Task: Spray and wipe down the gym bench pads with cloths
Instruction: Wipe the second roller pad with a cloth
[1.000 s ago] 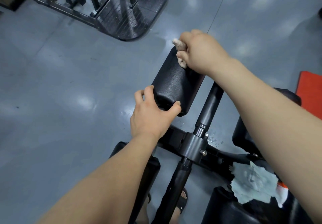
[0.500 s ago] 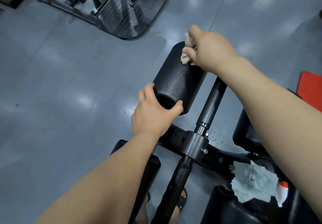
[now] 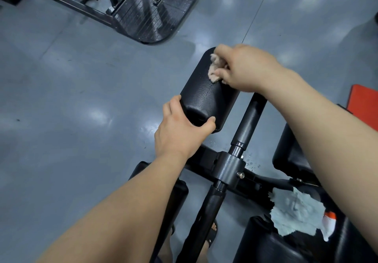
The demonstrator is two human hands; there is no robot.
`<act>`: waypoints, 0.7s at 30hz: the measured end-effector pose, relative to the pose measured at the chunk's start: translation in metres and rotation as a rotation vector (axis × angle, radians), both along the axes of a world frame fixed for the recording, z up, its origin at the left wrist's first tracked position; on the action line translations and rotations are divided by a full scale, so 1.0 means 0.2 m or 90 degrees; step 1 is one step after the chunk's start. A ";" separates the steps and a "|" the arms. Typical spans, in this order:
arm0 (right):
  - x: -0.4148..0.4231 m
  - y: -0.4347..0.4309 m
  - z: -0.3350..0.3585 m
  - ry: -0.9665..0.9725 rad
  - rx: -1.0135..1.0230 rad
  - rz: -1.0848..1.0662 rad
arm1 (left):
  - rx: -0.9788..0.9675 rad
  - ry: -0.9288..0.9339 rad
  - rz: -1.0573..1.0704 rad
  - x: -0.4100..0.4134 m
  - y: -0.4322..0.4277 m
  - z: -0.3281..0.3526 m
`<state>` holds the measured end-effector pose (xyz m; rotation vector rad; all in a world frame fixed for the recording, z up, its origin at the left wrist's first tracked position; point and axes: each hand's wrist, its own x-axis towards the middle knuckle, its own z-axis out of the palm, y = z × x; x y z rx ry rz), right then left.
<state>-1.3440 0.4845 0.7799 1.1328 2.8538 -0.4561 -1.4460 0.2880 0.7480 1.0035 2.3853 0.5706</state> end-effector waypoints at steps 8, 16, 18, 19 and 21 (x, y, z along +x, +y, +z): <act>0.00 -0.20 0.03 0.037 -0.076 0.152 | -0.015 0.004 -0.009 -0.01 0.01 0.00; 0.04 -0.10 0.03 -0.008 0.029 0.006 | -0.002 -0.006 -0.010 -0.01 0.00 -0.01; 0.04 -0.16 0.03 0.007 0.007 0.045 | 0.002 -0.013 -0.011 -0.01 0.00 -0.01; 0.03 -0.19 0.03 0.014 -0.019 0.072 | 0.001 -0.014 -0.011 -0.01 0.00 -0.01; 0.03 -0.24 0.04 -0.002 -0.048 0.114 | -0.001 -0.015 -0.008 -0.01 0.00 -0.01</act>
